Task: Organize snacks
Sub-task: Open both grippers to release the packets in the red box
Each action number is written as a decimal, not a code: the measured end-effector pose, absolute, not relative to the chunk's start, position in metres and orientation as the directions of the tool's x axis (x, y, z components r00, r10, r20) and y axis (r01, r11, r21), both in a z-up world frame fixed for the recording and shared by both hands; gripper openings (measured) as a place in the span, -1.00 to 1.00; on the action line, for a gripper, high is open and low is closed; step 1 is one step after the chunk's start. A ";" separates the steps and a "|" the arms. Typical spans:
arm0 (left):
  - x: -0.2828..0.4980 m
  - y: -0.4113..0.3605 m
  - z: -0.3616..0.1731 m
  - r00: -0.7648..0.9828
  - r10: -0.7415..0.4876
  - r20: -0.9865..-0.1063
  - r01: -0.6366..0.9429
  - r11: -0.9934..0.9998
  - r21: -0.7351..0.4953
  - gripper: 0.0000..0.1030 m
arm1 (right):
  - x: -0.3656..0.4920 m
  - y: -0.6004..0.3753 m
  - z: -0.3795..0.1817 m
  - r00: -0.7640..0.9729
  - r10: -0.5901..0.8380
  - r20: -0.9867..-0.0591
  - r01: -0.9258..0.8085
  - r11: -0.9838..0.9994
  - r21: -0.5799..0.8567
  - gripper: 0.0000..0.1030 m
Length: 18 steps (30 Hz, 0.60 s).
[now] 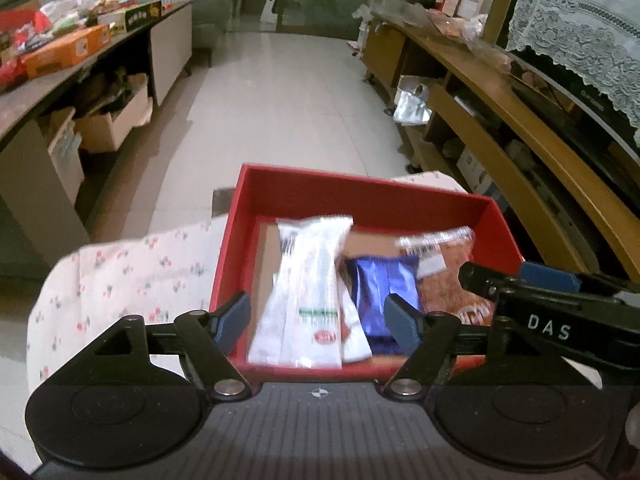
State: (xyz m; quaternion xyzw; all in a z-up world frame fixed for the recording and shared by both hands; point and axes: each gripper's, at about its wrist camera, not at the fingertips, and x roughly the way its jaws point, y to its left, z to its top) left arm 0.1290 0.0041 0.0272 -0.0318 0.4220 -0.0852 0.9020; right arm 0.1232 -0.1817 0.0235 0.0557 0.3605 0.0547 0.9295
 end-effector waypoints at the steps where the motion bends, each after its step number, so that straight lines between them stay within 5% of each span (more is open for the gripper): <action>1: 0.125 0.005 0.027 0.624 -0.184 -0.759 0.129 0.983 -0.132 0.54 | 0.118 -0.181 0.024 0.732 0.144 -0.666 -0.065 0.988 0.142 0.50; 18: 0.088 0.020 0.018 0.551 -0.260 -0.793 0.191 0.964 -0.183 0.63 | 0.072 -0.168 -0.013 0.548 0.270 -0.792 -0.120 0.962 0.245 0.50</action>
